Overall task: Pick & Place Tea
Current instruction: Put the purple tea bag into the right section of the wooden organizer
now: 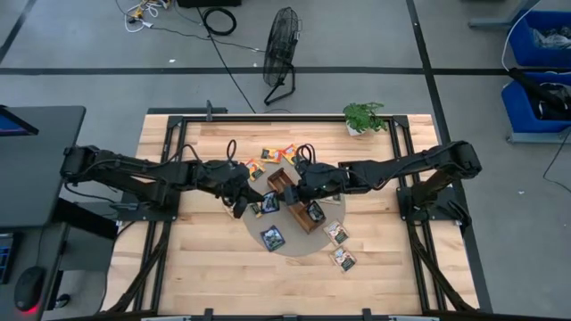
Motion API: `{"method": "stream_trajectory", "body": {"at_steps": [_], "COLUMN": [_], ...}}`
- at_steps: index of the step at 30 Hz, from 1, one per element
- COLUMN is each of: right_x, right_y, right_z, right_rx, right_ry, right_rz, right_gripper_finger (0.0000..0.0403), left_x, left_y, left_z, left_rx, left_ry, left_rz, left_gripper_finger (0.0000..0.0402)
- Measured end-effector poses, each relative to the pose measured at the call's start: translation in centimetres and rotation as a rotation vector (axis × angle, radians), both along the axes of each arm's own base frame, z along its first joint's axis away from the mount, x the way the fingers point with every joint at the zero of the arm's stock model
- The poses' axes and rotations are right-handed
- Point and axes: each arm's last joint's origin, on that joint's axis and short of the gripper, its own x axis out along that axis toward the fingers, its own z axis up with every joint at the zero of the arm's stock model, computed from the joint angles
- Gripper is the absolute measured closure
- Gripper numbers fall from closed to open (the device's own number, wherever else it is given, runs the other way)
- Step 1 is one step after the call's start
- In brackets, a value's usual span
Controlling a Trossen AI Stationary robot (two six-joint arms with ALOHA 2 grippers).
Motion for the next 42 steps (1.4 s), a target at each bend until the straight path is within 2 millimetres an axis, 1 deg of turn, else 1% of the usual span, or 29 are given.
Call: {"method": "stream_trajectory", "body": {"at_steps": [8, 16, 19, 23, 27, 30, 36, 39, 42], "right_x": [0.1, 0.1, 0.1, -0.3, -1.3, -2.4, -4.6, -5.4, -5.7], "right_y": [-0.1, -0.2, -0.2, -0.2, -0.2, -0.3, -0.5, -0.6, -0.6], "right_z": [-0.2, -0.2, -0.2, -0.5, -0.1, 0.4, 0.5, 0.3, 0.1], "right_rx": [-0.006, -0.035, -0.035, -0.034, -0.037, -0.035, -0.052, -0.065, -0.073], "right_ry": [0.008, 0.007, 0.010, 0.055, 0.105, 0.151, 0.298, 0.366, 0.409], "right_rz": [0.003, 0.018, 0.024, 0.050, 0.070, 0.085, 0.107, 0.117, 0.138], "right_gripper_finger": [0.0342, 0.0397, 0.0398, 0.0400, 0.0401, 0.0401, 0.0402, 0.0402, 0.0403], "left_x": [0.1, 0.2, 0.2, 0.2, 0.2, 0.2, 0.2, 0.2, 0.2], "left_y": [0.0, 0.0, 0.0, 0.0, 0.0, -0.1, -0.1, -0.1, -0.1], "left_z": [0.3, 0.5, 0.5, 0.5, 0.5, 0.5, 0.5, 0.5, 0.4], "left_rx": [0.001, 0.005, 0.005, 0.012, -0.005, -0.007, -0.008, -0.007, -0.006], "left_ry": [-0.032, -0.052, -0.052, -0.057, -0.054, -0.054, -0.051, -0.051, -0.051], "left_rz": [0.011, 0.008, 0.007, 0.003, -0.006, -0.020, -0.025, -0.026, -0.026], "left_gripper_finger": [0.0399, 0.0398, 0.0381, 0.0341, 0.0303, 0.0283, 0.0267, 0.0267, 0.0266]}}
